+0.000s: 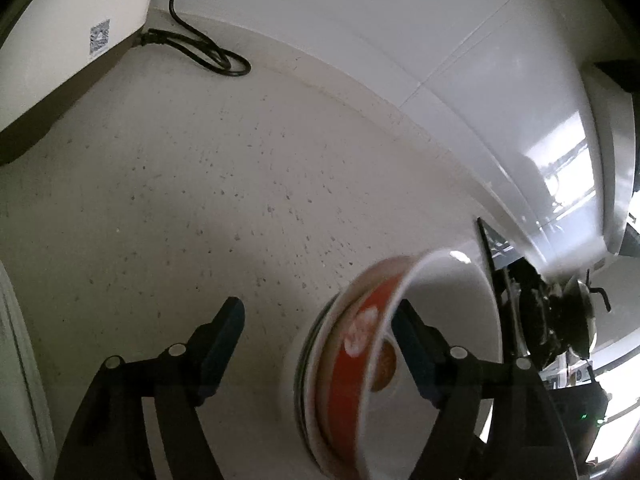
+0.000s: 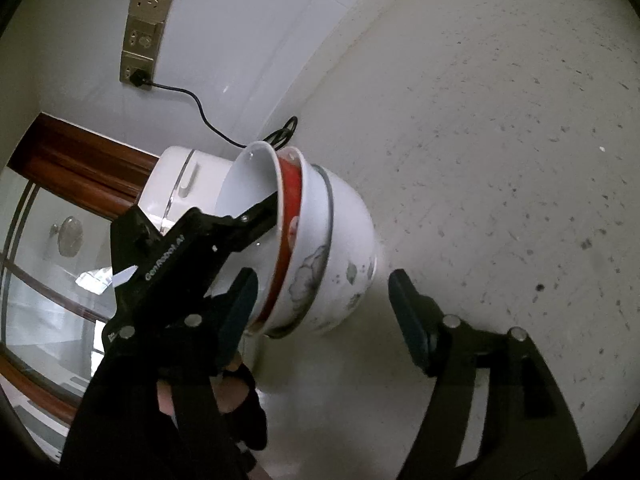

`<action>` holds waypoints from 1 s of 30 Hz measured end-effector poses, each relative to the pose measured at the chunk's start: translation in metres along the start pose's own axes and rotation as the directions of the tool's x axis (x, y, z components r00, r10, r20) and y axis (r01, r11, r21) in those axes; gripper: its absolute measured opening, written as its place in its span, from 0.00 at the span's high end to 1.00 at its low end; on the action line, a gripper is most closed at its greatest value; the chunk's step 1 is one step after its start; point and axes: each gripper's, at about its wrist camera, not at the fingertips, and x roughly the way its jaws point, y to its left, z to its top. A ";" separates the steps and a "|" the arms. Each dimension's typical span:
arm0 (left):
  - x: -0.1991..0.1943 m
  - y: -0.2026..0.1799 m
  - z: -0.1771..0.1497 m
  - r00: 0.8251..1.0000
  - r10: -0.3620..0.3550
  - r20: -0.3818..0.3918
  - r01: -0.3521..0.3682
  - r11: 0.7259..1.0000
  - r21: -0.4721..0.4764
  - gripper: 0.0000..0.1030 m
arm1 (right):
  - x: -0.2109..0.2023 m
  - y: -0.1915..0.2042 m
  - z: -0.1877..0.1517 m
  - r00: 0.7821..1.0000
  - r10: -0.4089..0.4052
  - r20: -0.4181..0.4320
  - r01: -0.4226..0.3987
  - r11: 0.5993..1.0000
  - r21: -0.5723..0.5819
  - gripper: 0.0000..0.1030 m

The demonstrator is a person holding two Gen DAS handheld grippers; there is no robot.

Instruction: Organize plates and bowls

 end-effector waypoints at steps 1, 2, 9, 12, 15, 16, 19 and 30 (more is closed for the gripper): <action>0.003 0.002 -0.001 1.000 -0.023 -0.004 0.023 1.000 -0.020 0.24 | 0.001 0.001 0.001 1.000 0.000 -0.003 0.000 1.000 -0.002 0.29; 0.001 0.007 -0.007 0.999 -0.046 0.003 0.046 0.998 -0.030 0.31 | 0.002 0.001 0.001 1.000 0.005 -0.009 -0.005 1.000 0.001 0.29; -0.013 0.010 -0.030 0.996 -0.088 0.028 0.089 0.996 -0.018 0.51 | -0.005 0.001 -0.012 0.999 0.029 0.027 -0.029 0.999 0.021 0.34; -0.024 0.008 -0.043 0.997 -0.064 0.048 0.063 0.998 0.010 0.51 | -0.007 0.003 -0.017 0.999 0.043 0.028 -0.044 0.999 0.026 0.34; -0.036 0.008 -0.050 0.996 -0.065 0.068 0.064 0.998 0.011 0.50 | -0.010 0.009 -0.022 0.999 0.045 0.025 -0.046 0.999 0.009 0.34; -0.041 0.008 -0.051 0.995 -0.067 0.079 0.066 0.998 0.014 0.50 | -0.011 0.012 -0.023 0.999 0.046 0.024 -0.046 0.999 0.000 0.34; -0.054 0.002 -0.047 0.992 -0.061 0.113 0.059 0.998 0.017 0.49 | -0.013 0.023 -0.025 0.998 0.055 0.029 -0.054 0.998 -0.027 0.34; -0.120 0.030 -0.055 0.973 -0.054 0.224 0.058 0.998 -0.013 0.49 | 0.003 0.080 -0.039 0.995 0.098 -0.011 -0.099 0.987 -0.129 0.34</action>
